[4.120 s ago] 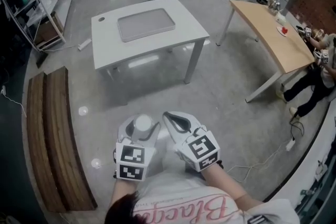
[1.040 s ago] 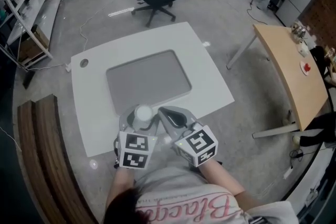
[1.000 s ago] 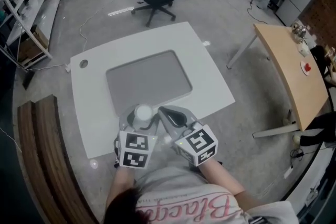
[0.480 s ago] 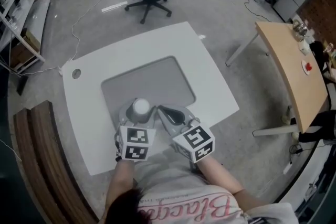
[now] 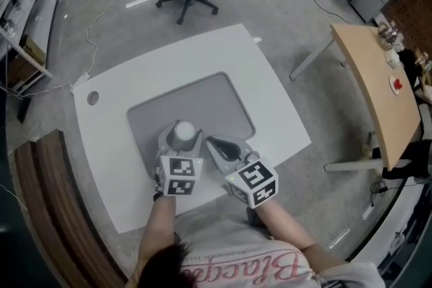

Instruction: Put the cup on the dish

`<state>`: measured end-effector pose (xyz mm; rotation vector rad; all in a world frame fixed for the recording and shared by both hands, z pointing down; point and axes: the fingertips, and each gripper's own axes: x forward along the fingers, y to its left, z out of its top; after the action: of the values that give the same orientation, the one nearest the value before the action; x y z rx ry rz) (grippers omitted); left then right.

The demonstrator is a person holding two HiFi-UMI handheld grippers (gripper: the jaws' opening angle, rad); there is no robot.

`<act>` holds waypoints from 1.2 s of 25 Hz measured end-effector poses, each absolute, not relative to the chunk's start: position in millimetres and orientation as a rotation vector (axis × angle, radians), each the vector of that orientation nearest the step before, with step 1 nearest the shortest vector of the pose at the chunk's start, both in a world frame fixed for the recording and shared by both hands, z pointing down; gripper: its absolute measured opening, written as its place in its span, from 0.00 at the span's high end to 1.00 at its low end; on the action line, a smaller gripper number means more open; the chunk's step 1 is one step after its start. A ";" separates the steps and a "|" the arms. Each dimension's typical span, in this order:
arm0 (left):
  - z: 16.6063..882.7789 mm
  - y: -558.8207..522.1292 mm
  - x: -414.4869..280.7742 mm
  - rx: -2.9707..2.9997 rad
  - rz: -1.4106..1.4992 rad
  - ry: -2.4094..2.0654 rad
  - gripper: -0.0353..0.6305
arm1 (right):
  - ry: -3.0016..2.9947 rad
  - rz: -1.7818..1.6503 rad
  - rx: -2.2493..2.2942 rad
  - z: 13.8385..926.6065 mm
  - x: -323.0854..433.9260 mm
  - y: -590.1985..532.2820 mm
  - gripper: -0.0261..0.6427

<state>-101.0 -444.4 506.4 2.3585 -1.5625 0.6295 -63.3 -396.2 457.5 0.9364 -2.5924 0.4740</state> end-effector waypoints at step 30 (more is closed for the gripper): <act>563.1 -471.1 -94.5 2.315 0.778 -1.432 0.56 | -2.519 0.491 0.970 466.1 -56.8 -397.6 0.96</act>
<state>-94.5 -471.1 563.1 2.3151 -1.4317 0.7785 -56.8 -397.6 466.1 0.9696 -2.5187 0.4906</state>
